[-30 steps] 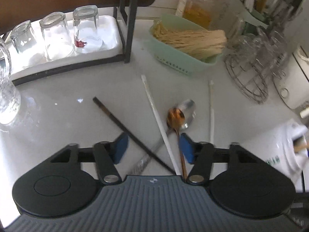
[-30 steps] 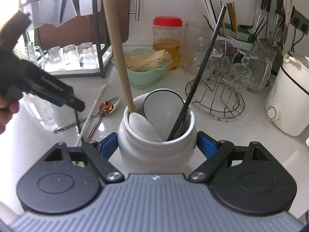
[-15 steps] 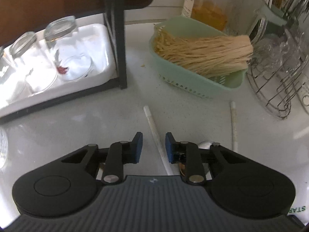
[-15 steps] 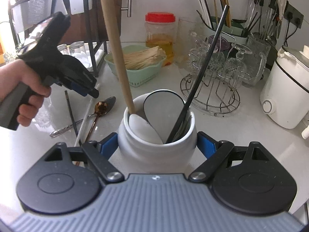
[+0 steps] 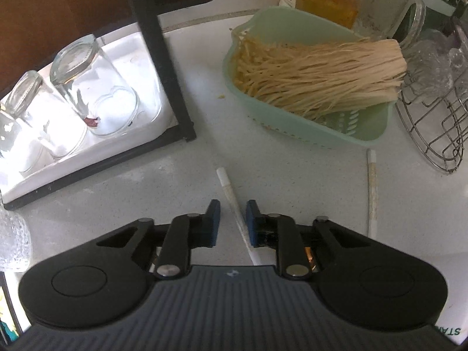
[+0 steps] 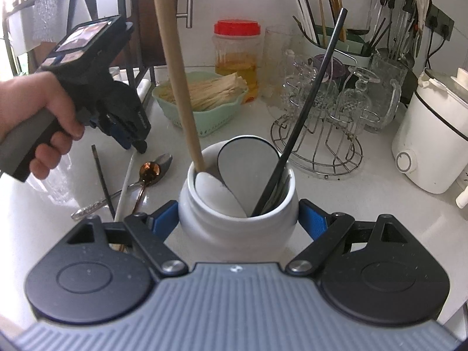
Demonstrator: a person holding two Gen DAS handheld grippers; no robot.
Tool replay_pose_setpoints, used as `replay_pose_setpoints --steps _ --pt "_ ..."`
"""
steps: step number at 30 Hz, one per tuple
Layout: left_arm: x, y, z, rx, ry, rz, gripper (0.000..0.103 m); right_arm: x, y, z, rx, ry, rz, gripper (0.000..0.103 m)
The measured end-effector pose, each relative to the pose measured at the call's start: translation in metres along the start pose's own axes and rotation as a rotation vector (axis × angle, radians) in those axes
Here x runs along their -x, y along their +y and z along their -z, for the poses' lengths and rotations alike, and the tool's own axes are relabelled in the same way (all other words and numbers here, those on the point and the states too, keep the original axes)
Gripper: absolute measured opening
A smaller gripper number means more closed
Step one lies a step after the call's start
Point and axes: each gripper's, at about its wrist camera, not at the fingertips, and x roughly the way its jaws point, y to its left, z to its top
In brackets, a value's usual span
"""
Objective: Organize utensils
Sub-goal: 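Move the left tool to the pile and grasp a white chopstick, then lift the white chopstick with the left tool and lower it into the mug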
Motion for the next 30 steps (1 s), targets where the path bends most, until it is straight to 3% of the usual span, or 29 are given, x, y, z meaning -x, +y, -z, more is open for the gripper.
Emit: replay_pose_setpoints --steps 8,15,30 --pt "0.000 -0.021 -0.001 -0.117 -0.032 -0.001 0.007 -0.004 -0.002 -0.005 0.040 0.010 -0.031 0.090" --pt "0.029 -0.023 0.012 -0.084 -0.100 0.004 0.007 -0.006 -0.008 -0.008 0.067 0.008 -0.072 0.090" --pt "0.132 -0.015 0.058 0.047 -0.278 0.037 0.007 -0.008 -0.014 -0.007 0.106 -0.017 -0.130 0.090"
